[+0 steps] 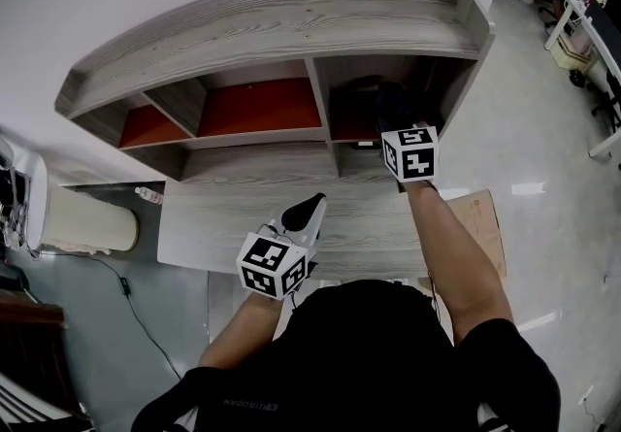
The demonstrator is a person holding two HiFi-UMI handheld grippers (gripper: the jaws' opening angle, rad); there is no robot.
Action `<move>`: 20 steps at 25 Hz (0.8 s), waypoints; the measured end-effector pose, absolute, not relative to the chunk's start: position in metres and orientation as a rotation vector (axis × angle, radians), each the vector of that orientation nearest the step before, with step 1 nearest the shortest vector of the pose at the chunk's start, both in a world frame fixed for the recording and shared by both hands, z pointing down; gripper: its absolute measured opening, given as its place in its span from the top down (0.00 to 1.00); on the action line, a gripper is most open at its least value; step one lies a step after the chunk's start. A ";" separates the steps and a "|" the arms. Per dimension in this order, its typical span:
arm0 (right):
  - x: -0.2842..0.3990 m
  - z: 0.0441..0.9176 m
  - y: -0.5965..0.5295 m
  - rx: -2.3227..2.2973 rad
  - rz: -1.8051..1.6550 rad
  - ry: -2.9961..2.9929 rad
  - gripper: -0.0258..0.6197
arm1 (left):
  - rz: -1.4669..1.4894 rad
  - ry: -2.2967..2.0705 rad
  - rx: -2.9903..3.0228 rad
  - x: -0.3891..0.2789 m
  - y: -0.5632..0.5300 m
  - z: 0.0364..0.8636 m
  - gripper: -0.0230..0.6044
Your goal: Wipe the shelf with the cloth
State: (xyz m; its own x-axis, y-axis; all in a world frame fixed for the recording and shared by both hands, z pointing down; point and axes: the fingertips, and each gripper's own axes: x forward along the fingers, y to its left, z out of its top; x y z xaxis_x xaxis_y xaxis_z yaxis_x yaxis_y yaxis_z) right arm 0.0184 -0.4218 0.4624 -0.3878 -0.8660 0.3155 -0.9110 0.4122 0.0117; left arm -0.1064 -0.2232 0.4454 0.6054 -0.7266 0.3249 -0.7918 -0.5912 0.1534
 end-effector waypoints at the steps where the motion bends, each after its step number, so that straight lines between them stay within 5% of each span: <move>1: 0.023 0.463 -0.422 1.562 0.241 -2.393 0.81 | 0.332 -1.233 2.556 -0.105 -0.224 0.445 0.95; 20: 0.069 0.469 -0.422 1.698 0.318 -2.333 0.81 | 0.353 -1.200 2.578 -0.092 -0.221 0.443 0.95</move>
